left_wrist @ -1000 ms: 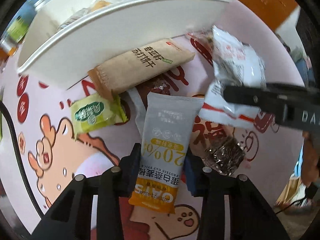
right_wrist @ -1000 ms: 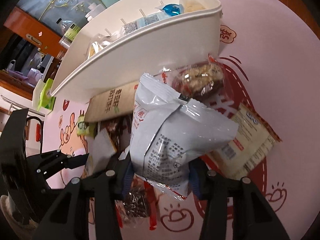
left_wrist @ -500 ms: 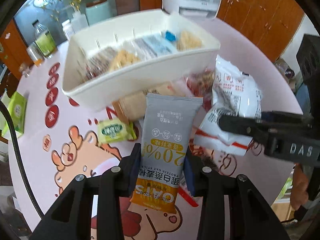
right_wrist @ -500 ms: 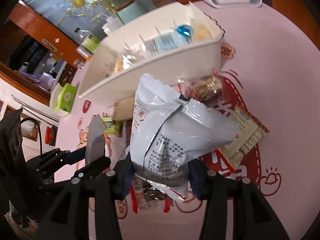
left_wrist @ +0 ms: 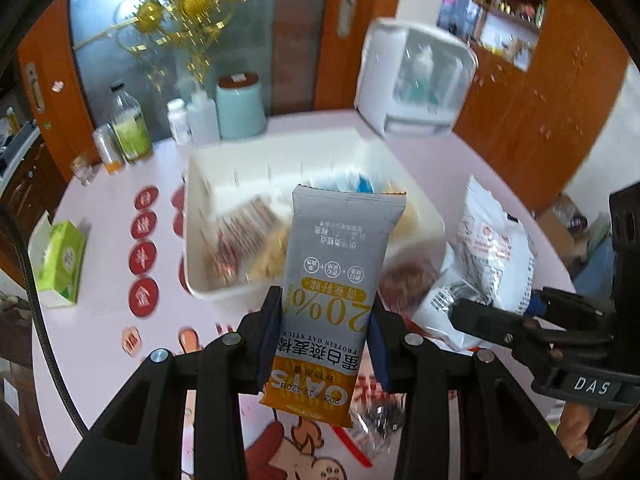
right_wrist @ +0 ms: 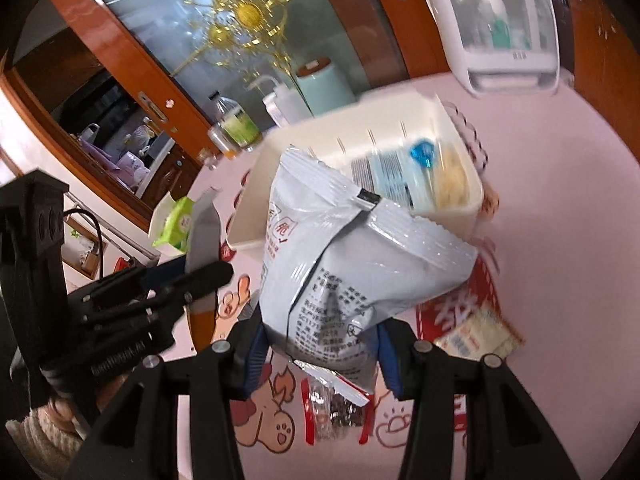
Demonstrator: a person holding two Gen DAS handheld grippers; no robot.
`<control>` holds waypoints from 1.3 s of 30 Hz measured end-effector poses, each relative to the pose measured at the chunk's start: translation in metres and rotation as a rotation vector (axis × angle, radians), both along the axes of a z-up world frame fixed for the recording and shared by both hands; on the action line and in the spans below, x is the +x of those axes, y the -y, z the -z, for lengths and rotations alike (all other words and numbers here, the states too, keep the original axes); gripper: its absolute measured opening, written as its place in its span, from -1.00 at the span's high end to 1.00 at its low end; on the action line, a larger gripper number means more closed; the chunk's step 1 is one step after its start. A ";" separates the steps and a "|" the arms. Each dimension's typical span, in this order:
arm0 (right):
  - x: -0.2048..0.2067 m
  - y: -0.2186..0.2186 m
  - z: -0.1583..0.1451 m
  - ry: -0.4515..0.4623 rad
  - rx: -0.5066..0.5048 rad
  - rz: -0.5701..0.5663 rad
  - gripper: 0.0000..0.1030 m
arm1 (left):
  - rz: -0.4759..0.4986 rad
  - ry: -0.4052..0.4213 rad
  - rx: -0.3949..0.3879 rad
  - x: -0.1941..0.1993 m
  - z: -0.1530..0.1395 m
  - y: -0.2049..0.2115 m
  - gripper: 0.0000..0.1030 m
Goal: Organize snacks
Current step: 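Carry the OATS bar and white bag into the tray and open both tools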
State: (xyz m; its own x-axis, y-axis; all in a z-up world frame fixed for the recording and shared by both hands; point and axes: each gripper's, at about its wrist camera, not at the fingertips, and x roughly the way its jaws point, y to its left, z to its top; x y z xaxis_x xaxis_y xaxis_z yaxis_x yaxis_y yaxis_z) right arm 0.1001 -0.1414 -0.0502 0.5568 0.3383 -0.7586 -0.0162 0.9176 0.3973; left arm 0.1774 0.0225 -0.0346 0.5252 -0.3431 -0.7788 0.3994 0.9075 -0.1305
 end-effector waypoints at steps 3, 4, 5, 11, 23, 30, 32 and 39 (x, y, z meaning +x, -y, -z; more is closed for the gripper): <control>0.012 0.004 -0.017 0.040 -0.021 0.004 0.08 | -0.019 0.037 -0.026 0.011 -0.017 -0.002 0.27; 0.013 0.007 -0.021 0.051 -0.028 0.008 0.08 | -0.025 0.050 -0.031 0.015 -0.022 -0.003 0.27; 0.018 0.008 -0.026 0.066 -0.037 0.014 0.08 | -0.034 0.060 -0.034 0.019 -0.026 -0.003 0.27; 0.045 0.018 -0.061 0.158 -0.078 0.046 0.07 | -0.090 0.126 -0.071 0.045 -0.056 -0.006 0.26; 0.101 0.011 -0.097 0.262 -0.141 0.054 0.06 | -0.184 0.255 -0.121 0.083 -0.097 -0.001 0.25; 0.129 0.000 -0.070 0.197 -0.176 0.039 0.06 | -0.208 0.239 -0.067 0.112 -0.072 0.009 0.25; 0.138 0.001 -0.060 0.169 -0.188 0.045 0.06 | -0.220 0.227 -0.040 0.120 -0.060 0.012 0.25; 0.166 0.005 -0.013 0.081 -0.191 0.039 -0.18 | -0.273 0.129 0.048 0.158 -0.010 0.008 -0.69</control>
